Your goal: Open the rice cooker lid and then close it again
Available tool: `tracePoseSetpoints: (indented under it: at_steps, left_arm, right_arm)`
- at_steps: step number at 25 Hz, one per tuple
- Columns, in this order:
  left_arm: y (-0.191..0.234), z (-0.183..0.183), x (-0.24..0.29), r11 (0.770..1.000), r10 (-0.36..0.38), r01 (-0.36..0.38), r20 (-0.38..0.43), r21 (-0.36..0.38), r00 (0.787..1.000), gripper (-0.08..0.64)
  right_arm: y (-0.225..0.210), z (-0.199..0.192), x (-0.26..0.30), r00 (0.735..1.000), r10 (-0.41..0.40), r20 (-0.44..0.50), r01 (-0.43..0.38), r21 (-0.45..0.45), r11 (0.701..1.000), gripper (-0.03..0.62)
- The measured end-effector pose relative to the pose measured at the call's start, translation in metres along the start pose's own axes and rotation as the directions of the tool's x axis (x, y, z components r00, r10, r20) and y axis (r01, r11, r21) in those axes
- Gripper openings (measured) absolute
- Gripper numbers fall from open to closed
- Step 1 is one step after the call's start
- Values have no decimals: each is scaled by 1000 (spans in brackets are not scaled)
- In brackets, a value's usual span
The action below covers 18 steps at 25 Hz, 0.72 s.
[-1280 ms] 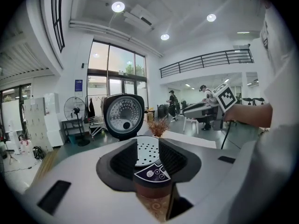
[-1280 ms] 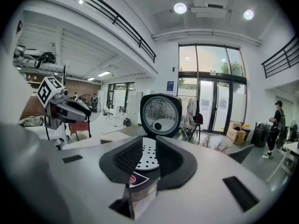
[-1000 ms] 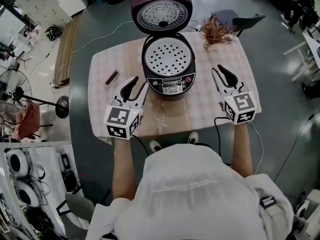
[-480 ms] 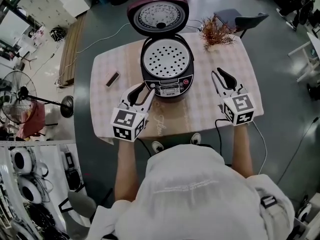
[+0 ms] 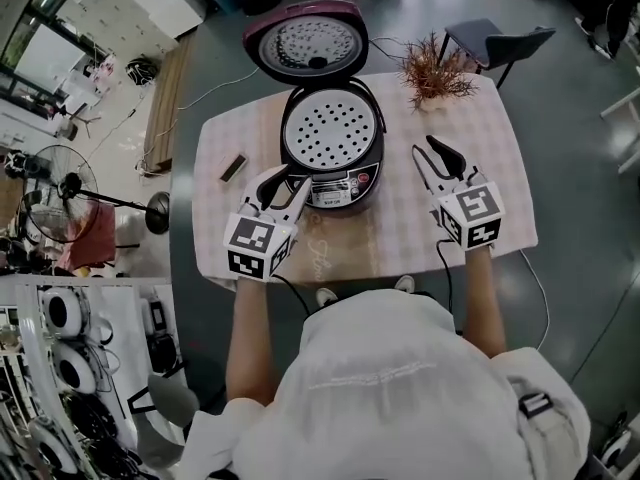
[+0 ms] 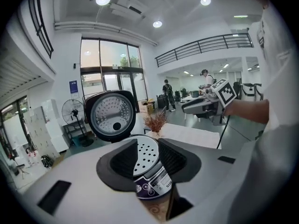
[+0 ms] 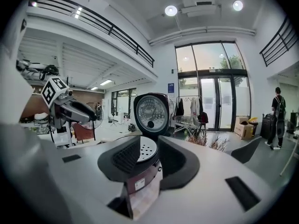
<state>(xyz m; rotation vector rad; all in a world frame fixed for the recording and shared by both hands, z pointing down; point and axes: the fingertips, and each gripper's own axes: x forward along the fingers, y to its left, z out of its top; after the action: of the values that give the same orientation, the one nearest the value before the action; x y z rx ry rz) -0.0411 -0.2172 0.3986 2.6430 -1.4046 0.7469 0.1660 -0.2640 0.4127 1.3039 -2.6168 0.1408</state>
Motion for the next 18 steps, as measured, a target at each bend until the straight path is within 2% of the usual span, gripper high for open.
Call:
tracePoseSetpoints:
  at_steps: [4, 9, 14, 18]
  left_arm:
    - [5, 28, 14, 998, 34, -33, -13, 57, 999, 153]
    - [24, 62, 35, 983, 66, -57, -46, 176, 997, 167]
    - [65, 105, 51, 952, 118, -98, -55, 290, 991, 175]
    - [96, 133, 75, 920, 124, -98, -44, 381, 991, 192]
  right_arm:
    - [-14, 2, 4, 999, 53, 6, -53, -14, 999, 145]
    - [-28, 19, 19, 993, 114, 28, -112, -46, 993, 149]
    - [-34, 37, 41, 989, 139, 60, -137, -37, 990, 153]
    - [-38, 44, 68, 987, 146, 61, -143, -50, 988, 155]
